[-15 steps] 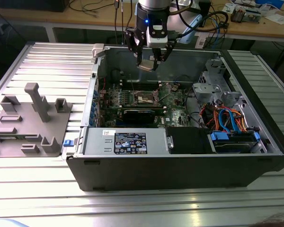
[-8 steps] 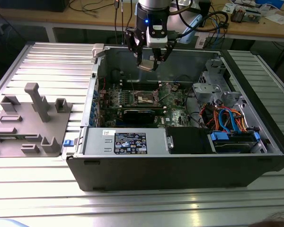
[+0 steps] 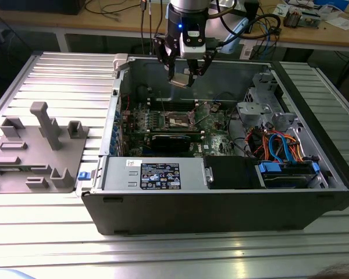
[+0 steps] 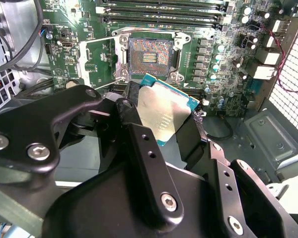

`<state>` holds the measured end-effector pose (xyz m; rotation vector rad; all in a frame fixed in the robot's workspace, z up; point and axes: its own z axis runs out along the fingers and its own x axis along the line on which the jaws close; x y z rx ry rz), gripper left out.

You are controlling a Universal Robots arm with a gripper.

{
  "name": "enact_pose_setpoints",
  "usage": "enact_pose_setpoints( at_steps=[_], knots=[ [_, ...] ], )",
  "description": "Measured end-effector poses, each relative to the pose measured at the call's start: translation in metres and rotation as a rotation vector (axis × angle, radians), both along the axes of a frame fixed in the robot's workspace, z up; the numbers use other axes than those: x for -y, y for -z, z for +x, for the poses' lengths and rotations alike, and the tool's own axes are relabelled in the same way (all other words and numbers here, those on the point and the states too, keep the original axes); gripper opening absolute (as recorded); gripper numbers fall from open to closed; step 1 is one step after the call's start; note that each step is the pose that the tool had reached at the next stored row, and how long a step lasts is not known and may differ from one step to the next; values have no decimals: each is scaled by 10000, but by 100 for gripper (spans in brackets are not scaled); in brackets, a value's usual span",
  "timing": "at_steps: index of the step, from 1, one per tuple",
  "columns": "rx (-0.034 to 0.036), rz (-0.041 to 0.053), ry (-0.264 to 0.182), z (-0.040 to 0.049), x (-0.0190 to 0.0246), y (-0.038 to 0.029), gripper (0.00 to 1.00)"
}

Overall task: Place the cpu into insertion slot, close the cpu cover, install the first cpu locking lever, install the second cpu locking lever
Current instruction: 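Place the cpu into insertion slot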

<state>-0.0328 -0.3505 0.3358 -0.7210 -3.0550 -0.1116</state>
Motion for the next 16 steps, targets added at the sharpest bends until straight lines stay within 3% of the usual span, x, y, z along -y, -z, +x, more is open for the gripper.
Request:
enact_pose_setpoints(
  at_steps=[16],
  knots=[
    [0,0,72,0,0,0,54]
  ],
)
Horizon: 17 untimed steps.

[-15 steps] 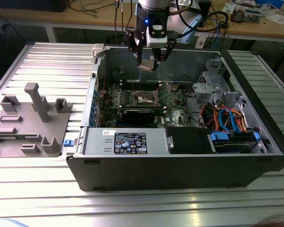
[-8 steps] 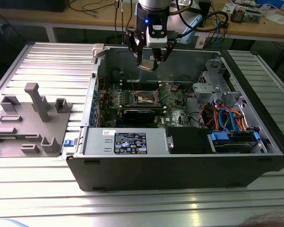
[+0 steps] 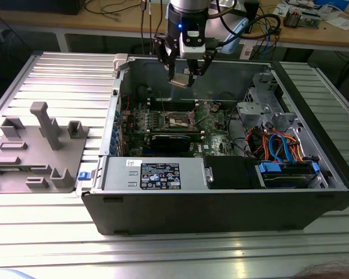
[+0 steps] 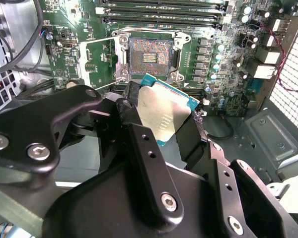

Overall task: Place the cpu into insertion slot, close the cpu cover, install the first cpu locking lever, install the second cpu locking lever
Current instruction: 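Place the cpu into insertion slot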

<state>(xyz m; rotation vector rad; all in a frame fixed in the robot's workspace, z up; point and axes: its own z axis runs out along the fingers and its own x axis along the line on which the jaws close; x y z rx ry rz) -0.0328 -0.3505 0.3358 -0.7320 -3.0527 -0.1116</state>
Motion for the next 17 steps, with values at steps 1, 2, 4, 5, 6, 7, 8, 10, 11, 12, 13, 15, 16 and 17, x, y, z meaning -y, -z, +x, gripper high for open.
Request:
enact_pose_setpoints(
  at_steps=[1,2,4,5,6,7,8,10,11,12,13,15,16,17],
  knots=[
    [0,0,4,0,0,0,54],
    [0,0,10,0,0,0,54],
    [0,0,25,0,0,0,54],
    [0,0,33,0,0,0,54],
    [0,0,37,0,0,0,54],
    [0,0,42,0,0,0,54],
    [0,0,48,0,0,0,54],
    [0,0,57,0,0,0,54],
    [0,0,63,0,0,0,54],
    [0,0,68,0,0,0,54],
    [0,0,72,0,0,0,54],
    [0,0,85,0,0,0,54],
    [0,0,89,0,0,0,54],
    [0,0,96,0,0,0,54]
  ],
)
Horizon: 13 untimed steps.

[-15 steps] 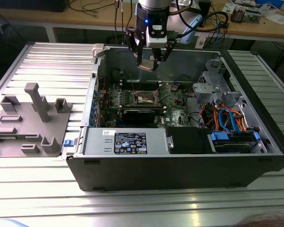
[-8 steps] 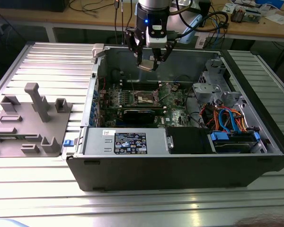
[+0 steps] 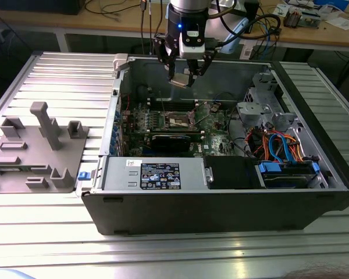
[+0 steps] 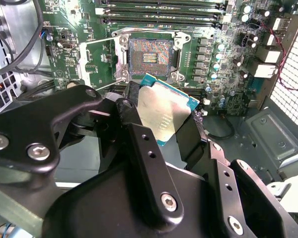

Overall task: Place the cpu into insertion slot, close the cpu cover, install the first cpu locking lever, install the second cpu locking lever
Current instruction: 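Place the cpu into insertion slot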

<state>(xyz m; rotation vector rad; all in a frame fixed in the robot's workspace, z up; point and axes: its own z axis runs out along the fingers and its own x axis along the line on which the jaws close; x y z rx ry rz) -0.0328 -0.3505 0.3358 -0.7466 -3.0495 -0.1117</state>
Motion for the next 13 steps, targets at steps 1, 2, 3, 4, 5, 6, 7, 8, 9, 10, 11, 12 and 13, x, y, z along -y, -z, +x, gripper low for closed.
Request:
enact_pose_setpoints(
  at_steps=[1,2,3,4,5,6,7,8,9,10,11,12,13],
  knots=[
    [0,-1,5,0,0,0,54],
    [0,-1,9,0,0,0,54],
    [0,0,16,0,0,0,54],
    [0,-1,24,0,0,0,54],
    [0,0,33,0,0,0,54],
    [0,0,39,0,0,0,54],
    [0,-1,44,0,0,0,54],
    [0,0,49,0,0,0,54],
    [0,0,57,0,0,0,54],
    [0,0,63,0,0,0,54],
    [0,0,71,0,0,0,54],
    [0,0,77,0,0,0,54],
    [0,-1,82,0,0,0,54]
  ],
)
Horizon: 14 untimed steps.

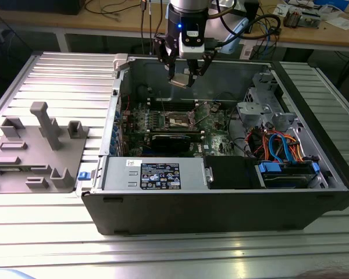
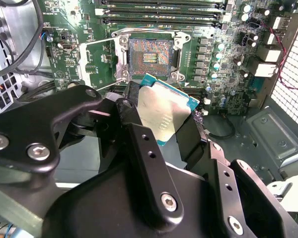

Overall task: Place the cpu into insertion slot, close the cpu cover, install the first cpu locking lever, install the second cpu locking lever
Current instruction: 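Place the cpu into insertion slot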

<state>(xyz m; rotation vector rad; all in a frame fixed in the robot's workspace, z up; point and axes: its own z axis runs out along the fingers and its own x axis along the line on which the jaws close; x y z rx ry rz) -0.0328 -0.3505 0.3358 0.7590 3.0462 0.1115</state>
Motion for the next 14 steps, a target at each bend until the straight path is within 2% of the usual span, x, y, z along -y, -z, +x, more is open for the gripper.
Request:
enact_pose_setpoints(
  at_steps=[14],
  knots=[
    [0,1,75,0,0,0,54]
  ],
)
